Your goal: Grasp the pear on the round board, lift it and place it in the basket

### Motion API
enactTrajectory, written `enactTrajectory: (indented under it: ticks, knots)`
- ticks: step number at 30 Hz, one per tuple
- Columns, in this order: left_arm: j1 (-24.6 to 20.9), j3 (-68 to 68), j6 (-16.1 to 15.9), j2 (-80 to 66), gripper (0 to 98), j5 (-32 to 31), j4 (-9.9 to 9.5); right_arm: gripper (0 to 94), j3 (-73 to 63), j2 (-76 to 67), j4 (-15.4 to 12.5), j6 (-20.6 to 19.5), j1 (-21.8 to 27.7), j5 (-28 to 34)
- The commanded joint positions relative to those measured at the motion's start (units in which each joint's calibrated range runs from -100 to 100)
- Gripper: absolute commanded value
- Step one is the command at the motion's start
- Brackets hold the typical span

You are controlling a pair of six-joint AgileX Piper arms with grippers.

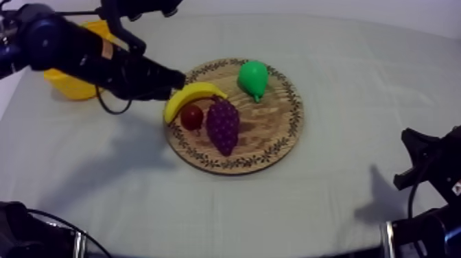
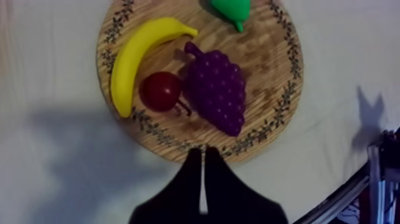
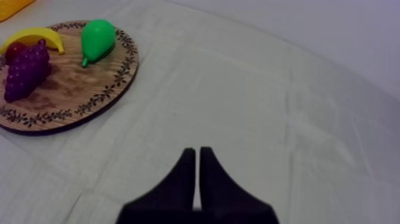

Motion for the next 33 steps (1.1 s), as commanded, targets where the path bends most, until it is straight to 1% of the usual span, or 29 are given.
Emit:
enactTrajectory:
  ticks: [1,4,8,15,22,28,33]
  knots:
    - [-0.25,-12.96,1.41,7.33,0.0,3.81,0.41,0.4,-0.05,-0.04,-0.01,0.00,0.01,0.02]
    - [-0.66,-20.88,2.77,11.61,0.0,8.80,0.90,0.4,-0.05,-0.04,-0.01,0.00,0.01,0.02]
    - [-1.05,-31.62,4.19,17.59,0.0,14.00,1.19,0.4,-0.05,-0.04,-0.01,0.00,0.01,0.02]
    - [-1.04,-45.40,6.42,26.65,0.0,18.87,1.82,0.4,-0.05,-0.04,-0.01,0.00,0.01,0.02]
    - [-1.62,-52.77,5.81,32.96,0.0,22.38,1.78,0.4,-0.05,-0.04,-0.01,0.01,0.01,0.02]
    - [-2.23,-58.49,4.27,37.66,0.0,23.52,1.91,0.4,-0.05,-0.04,-0.01,0.00,0.01,0.02]
    - [-1.99,-62.26,4.66,40.87,0.0,23.99,1.85,0.4,-0.05,-0.04,-0.01,0.00,0.01,0.02]
